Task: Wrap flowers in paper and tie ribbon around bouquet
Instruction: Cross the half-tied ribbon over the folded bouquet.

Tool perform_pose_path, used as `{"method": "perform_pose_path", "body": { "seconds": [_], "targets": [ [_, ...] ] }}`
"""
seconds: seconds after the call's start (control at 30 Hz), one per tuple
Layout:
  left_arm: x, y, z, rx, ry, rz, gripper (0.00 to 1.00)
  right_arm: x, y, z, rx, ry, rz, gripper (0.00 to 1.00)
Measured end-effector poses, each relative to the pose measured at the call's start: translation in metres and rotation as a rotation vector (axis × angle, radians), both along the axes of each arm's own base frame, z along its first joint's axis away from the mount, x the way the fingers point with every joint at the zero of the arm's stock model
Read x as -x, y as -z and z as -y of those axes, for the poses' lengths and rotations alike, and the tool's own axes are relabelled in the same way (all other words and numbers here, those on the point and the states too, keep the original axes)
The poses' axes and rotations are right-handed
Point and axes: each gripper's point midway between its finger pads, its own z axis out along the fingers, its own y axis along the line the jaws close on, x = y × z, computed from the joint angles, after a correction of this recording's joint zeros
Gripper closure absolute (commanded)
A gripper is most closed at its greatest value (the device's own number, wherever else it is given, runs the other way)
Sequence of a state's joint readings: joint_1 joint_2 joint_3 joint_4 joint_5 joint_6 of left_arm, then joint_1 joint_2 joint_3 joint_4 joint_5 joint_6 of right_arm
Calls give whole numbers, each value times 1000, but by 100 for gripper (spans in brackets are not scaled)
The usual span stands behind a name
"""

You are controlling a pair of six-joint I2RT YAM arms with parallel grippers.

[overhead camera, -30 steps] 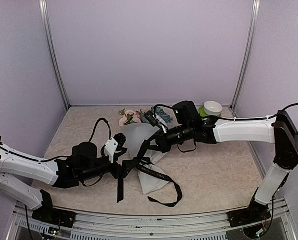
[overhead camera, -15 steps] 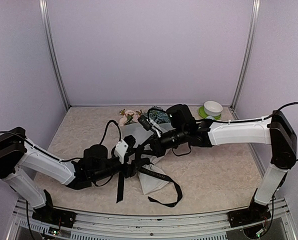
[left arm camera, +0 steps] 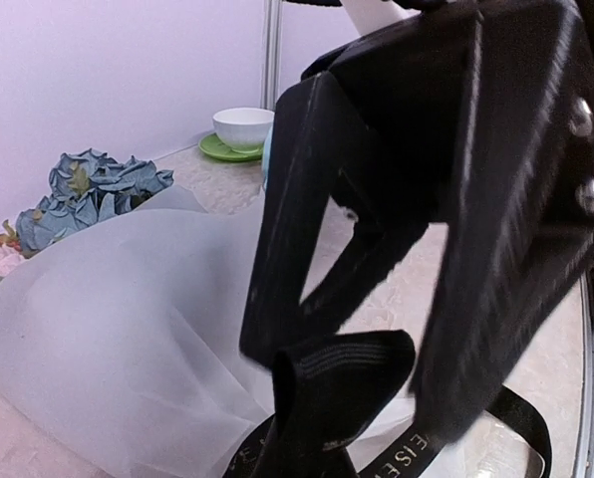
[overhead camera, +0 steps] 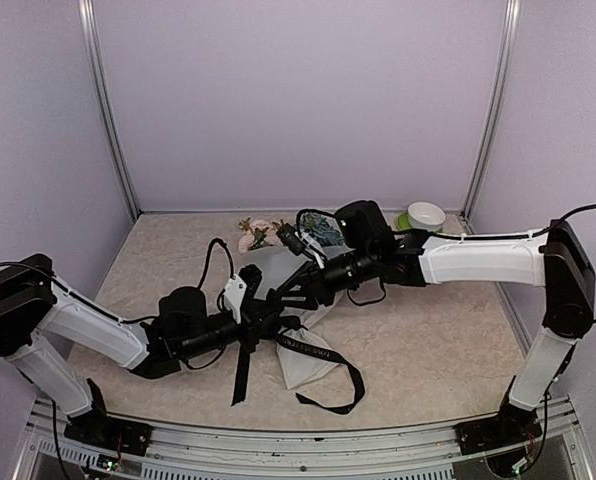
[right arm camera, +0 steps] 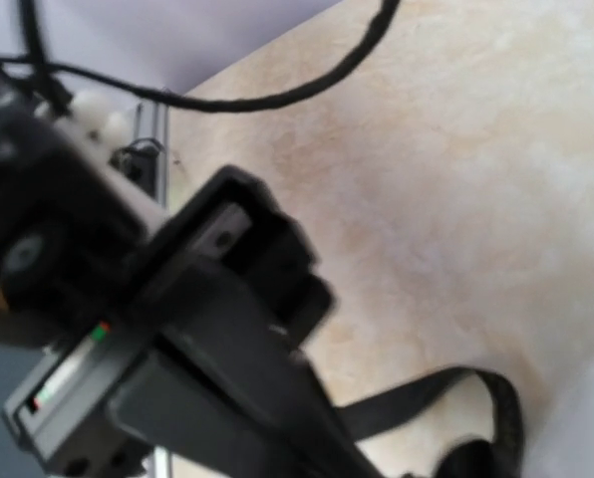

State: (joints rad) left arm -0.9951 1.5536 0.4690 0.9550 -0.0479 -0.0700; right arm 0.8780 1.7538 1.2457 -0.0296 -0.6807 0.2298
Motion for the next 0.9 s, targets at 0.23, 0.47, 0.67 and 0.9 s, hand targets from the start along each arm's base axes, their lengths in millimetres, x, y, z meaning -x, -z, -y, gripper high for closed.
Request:
{"method": "perform_pose_path", "body": {
  "seconds": [0.23,0.47,0.67,0.9],
  "targets": [
    [3,-1,-1,36,15,-22,100,-47,5,43,64,138,40,46],
    [7,-3,0,71,35,-39,100,-32,78,27,232,61,-53,42],
    [12,1,-3,86,49,-55,100,-28,106,20,308,24,-105,75],
    [12,-1,-3,95,51,-50,100,-25,104,18,292,12,-127,99]
  ]
}}
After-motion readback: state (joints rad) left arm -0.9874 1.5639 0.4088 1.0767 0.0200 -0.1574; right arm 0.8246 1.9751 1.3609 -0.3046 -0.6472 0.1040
